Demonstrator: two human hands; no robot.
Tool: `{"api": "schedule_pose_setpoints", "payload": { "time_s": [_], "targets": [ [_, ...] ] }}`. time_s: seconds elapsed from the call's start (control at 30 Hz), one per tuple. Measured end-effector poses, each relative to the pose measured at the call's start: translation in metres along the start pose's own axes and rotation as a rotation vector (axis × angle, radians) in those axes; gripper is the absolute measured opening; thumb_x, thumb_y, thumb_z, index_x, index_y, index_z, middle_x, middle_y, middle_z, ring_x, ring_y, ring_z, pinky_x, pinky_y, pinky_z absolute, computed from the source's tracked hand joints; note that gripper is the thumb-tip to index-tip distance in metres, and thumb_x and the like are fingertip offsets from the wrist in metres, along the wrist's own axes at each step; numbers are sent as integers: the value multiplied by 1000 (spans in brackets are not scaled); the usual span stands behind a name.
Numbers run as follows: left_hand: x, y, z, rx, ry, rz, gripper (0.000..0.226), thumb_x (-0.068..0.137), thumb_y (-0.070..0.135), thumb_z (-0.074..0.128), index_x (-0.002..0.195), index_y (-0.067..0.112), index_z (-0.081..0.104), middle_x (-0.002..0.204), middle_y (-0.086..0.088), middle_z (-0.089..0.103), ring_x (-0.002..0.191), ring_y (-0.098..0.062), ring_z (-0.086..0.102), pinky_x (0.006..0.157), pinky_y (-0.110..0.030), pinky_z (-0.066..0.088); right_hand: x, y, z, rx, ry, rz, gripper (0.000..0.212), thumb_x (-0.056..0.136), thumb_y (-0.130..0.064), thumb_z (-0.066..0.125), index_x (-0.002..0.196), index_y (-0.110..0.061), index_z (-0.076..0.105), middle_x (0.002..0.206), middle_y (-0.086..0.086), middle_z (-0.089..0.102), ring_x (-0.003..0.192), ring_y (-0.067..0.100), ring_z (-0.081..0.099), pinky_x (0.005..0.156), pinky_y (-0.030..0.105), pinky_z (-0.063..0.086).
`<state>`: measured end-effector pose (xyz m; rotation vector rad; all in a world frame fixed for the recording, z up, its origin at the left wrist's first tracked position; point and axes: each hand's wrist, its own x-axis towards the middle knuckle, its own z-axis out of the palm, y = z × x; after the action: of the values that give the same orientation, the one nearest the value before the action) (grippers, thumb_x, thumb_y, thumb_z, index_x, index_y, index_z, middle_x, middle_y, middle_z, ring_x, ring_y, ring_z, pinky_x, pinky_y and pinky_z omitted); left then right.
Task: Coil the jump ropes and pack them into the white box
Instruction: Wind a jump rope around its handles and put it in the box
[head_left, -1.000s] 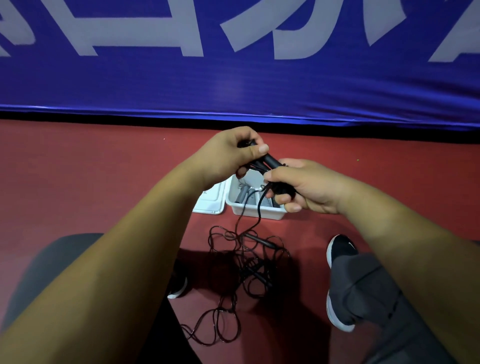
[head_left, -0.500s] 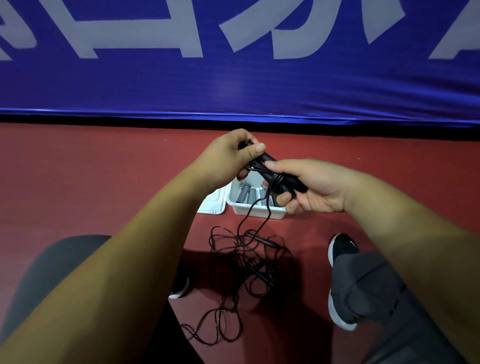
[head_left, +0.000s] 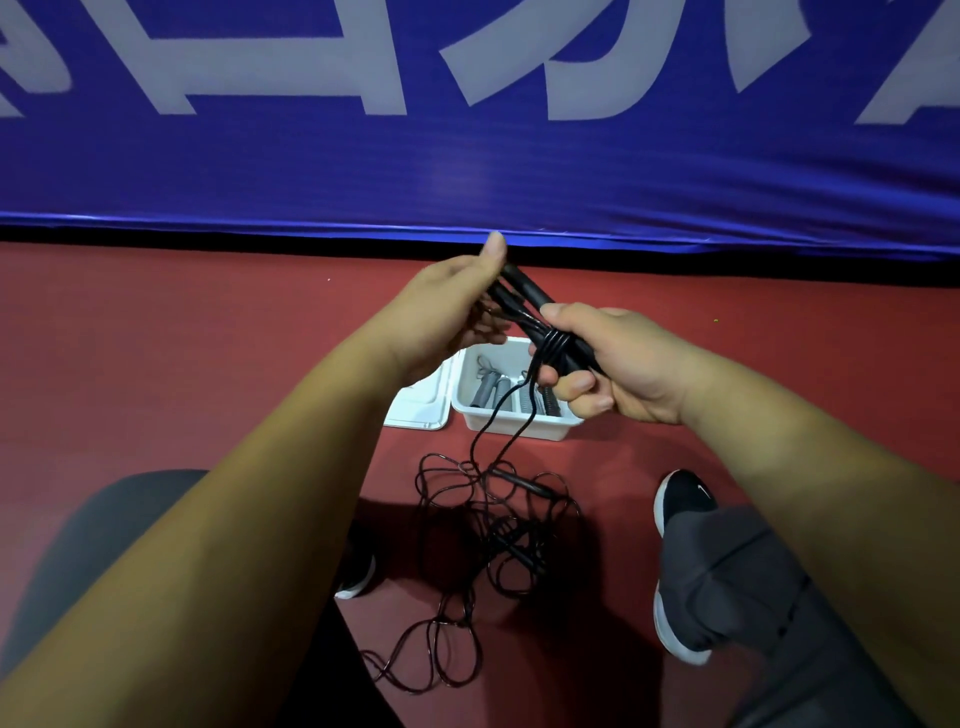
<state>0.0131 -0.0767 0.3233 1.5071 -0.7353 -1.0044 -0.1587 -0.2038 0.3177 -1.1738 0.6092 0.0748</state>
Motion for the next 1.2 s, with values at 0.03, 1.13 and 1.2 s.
{"api": "schedule_pose_setpoints", "payload": {
  "time_s": [0.03,1.13,1.2],
  "targets": [
    [2,-2,-1,-41,-49,-52,80,98,72,47,124,-1,65,103,-14,74,94,-20,73,91,-36,57,0,-1,-1,11,18,-16,27,109,-37,56,113,-10,56,78,13,57,56,13,31,43,20,22],
    [0,-18,-10,567,-87,-84,6,93,-5,68,95,0,72,84,-11,76,71,-19,74,66,-37,62,-11,-8,10,-190,-62,-35,11,105,-21,56,111,-11,55,76,12,57,55,13,27,51,29,11],
    [-3,-10,-15,626,-66,-41,16,93,-5,70,108,-7,71,100,-17,76,86,-25,73,85,-45,63,-13,-7,9,-239,-132,28,13,106,-20,55,116,-11,54,76,12,56,53,12,26,49,27,11]
  ]
}}
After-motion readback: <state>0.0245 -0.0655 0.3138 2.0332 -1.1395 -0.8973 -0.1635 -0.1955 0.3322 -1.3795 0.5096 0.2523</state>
